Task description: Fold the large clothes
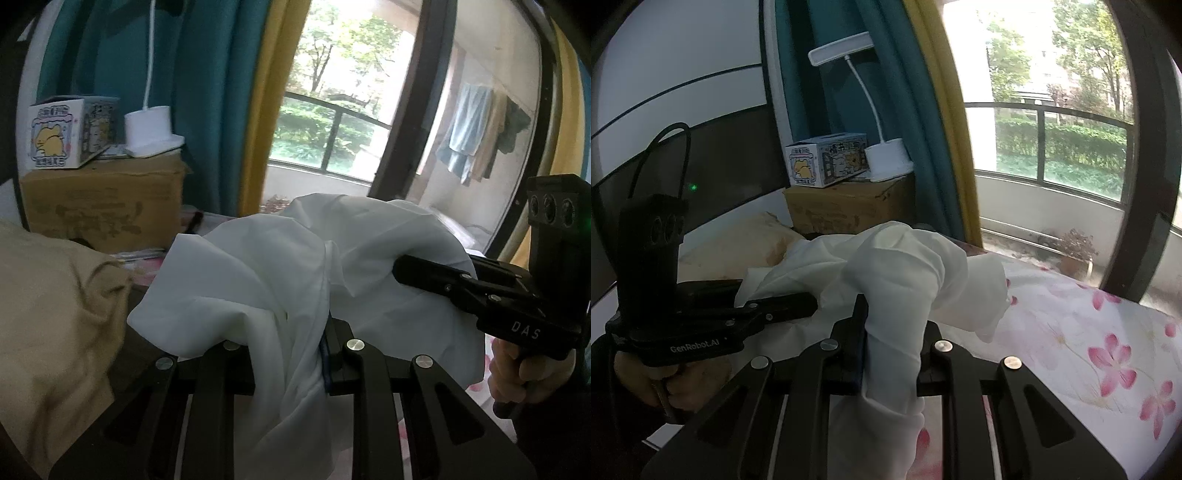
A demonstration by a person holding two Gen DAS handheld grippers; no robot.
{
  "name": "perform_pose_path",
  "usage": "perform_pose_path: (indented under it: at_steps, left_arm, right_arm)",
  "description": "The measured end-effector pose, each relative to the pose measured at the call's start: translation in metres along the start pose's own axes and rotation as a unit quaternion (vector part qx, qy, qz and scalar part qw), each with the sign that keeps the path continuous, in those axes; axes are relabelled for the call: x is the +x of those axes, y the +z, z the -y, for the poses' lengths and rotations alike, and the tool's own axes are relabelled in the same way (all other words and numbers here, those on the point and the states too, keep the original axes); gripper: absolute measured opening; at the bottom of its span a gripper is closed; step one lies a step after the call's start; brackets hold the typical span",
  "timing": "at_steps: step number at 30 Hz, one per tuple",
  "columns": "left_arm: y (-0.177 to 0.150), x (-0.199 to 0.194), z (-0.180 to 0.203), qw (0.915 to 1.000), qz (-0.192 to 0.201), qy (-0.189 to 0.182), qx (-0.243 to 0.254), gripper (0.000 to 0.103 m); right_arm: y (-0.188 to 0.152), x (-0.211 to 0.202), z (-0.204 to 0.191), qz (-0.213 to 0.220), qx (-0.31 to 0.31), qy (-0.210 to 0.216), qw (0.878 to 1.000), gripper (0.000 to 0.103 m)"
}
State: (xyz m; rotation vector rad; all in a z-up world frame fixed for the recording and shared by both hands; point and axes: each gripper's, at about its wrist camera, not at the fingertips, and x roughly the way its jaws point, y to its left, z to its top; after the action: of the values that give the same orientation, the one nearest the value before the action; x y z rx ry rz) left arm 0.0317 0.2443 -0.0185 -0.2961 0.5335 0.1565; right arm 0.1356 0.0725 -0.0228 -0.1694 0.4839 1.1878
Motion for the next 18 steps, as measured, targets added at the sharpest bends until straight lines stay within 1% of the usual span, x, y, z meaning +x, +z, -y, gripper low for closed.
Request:
perform_pose_path:
  at_steps: [3,7,13,16,18]
  left_arm:
    - [0.002,0.003,-0.011,0.9999,-0.008,0.009,0.002,0.023]
    - [-0.006,0.019,-0.024,0.9991,-0.039,0.013,-0.002,0.023]
    - [-0.021,0.048,-0.032,0.9960,-0.088,0.015,-0.005,0.024]
    - [-0.026,0.060,-0.035,0.9933,-0.114,0.014,-0.003,0.026]
    - [-0.031,0.066,-0.039,0.9920,-0.125,0.015,-0.009,0.031]
  right_arm:
    - [0.002,0.017,-0.001,-0.003,0.004,0.009,1.000,0.018]
    - [-0.005,0.036,0.002,-0.021,0.018,0.017,0.999,0.018]
    - [-0.031,0.065,0.021,-0.066,0.059,0.019,0.996,0.018]
    - [-0.043,0.074,0.032,-0.086,0.087,0.022,0.992,0.018]
    - [-0.051,0.078,0.039,-0.098,0.102,0.021,0.990,0.020]
